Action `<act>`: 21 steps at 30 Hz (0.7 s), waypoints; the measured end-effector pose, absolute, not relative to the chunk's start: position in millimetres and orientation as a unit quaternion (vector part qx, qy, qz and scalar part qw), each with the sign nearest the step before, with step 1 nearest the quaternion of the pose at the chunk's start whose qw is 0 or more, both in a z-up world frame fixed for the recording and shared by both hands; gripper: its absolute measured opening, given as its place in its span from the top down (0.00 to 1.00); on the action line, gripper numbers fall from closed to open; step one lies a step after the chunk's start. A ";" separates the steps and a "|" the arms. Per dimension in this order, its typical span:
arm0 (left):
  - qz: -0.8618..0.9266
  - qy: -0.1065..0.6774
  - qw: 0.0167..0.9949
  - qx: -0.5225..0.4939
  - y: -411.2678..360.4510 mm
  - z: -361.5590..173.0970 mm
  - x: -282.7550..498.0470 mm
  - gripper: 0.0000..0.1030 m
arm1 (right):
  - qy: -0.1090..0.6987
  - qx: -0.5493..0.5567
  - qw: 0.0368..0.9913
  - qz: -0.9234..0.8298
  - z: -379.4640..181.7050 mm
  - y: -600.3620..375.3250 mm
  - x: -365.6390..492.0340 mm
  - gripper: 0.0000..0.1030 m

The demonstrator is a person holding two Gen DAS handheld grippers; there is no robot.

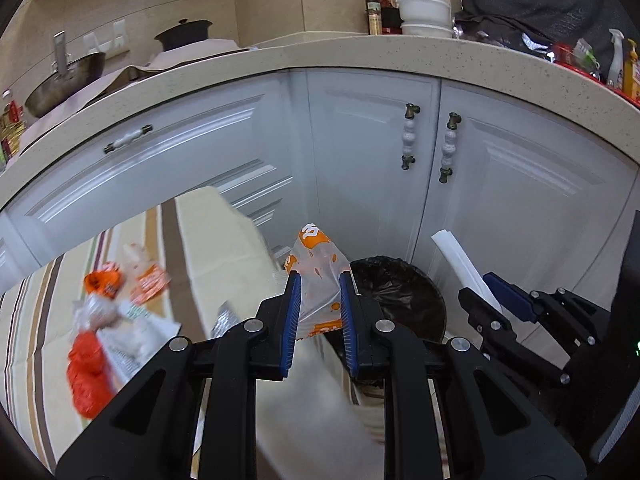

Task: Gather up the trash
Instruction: 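Carry both items over the trash bin and open both tools, then move both open tools back over the table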

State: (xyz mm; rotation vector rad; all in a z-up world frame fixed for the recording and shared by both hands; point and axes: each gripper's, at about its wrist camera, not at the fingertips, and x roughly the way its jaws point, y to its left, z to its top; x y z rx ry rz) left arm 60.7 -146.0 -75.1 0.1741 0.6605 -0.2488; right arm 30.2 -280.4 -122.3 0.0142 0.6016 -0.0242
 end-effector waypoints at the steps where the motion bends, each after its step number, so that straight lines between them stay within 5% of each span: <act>1: -0.122 0.326 0.933 0.087 -152.7 -77.4 68.4 0.82 | 0.298 0.009 0.954 -0.014 -124.3 -284.4 35.2 0.78; 14: -0.103 0.374 0.916 0.106 -211.3 -118.4 150.0 0.81 | 0.306 0.031 0.951 -0.030 -144.3 -324.7 88.8 0.78; 16: -0.092 0.384 0.912 0.110 -214.8 -128.0 160.4 0.76 | 0.305 0.035 0.951 -0.036 -148.4 -331.1 97.7 0.73; 18: -0.085 0.402 0.906 0.103 -214.3 -136.0 168.7 0.55 | 0.305 0.039 0.951 -0.043 -152.4 -337.2 103.3 0.61; 21: -0.085 0.408 0.905 0.083 -211.1 -138.5 175.4 0.54 | 0.311 0.041 0.948 -0.048 -157.9 -341.4 107.7 0.59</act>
